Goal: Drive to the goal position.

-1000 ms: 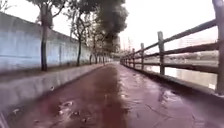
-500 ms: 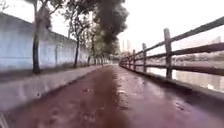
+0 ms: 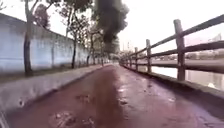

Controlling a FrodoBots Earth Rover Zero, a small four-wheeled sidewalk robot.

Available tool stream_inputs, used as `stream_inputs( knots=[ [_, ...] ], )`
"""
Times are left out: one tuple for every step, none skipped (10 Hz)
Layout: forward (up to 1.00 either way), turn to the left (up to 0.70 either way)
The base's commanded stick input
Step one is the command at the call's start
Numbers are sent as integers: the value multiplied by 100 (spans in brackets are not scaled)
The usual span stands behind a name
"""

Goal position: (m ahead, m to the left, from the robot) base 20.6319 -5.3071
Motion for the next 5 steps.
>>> stream_inputs(
  knots=[
    [100, 0],
    [100, 0],
    [100, 0],
    [100, 2],
    [100, 6]
  ],
)
